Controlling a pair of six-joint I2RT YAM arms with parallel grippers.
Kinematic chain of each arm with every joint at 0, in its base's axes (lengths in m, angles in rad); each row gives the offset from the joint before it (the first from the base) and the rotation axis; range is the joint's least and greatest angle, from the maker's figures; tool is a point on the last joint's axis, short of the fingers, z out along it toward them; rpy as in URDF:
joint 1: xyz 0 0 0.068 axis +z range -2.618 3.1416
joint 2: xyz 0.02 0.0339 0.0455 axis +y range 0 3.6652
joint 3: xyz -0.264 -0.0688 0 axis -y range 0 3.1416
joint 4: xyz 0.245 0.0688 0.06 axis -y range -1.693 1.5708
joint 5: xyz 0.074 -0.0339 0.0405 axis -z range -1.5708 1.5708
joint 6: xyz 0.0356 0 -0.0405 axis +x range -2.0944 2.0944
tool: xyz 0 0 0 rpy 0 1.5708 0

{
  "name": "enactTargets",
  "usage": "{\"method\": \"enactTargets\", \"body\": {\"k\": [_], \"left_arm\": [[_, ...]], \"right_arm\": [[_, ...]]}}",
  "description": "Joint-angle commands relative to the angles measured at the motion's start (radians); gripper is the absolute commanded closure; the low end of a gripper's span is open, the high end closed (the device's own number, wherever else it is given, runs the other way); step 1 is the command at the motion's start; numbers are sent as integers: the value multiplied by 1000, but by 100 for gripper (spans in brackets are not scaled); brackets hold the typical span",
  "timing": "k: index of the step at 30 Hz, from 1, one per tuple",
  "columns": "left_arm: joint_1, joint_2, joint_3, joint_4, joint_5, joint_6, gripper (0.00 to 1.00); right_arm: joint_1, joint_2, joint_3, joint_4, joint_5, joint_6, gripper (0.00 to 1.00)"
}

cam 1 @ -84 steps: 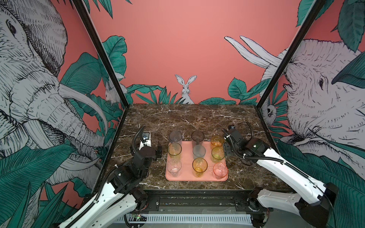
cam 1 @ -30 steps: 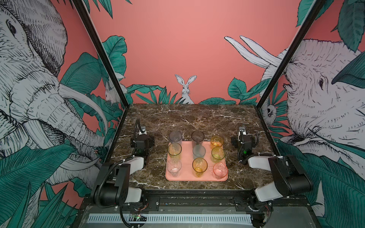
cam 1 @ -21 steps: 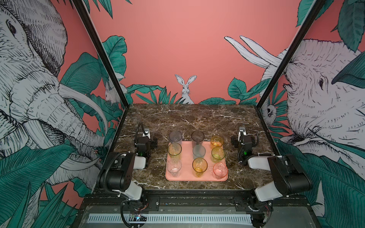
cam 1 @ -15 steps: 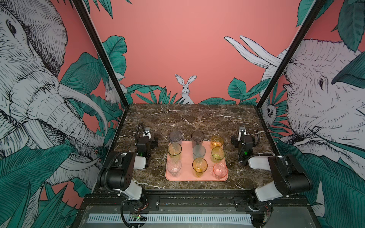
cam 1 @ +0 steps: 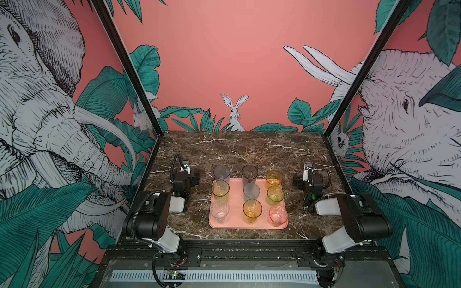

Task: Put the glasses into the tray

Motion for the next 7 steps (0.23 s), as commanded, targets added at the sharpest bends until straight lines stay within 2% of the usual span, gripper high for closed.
{"method": "enactTargets", "body": {"k": [1, 7], "left_arm": [[7, -3, 13, 7, -13, -1, 0], [7, -5, 13, 7, -12, -1, 0]], "right_arm": [[-1, 6, -5, 77, -8, 11, 1], [-1, 6, -3, 72, -9, 13, 1]]}}
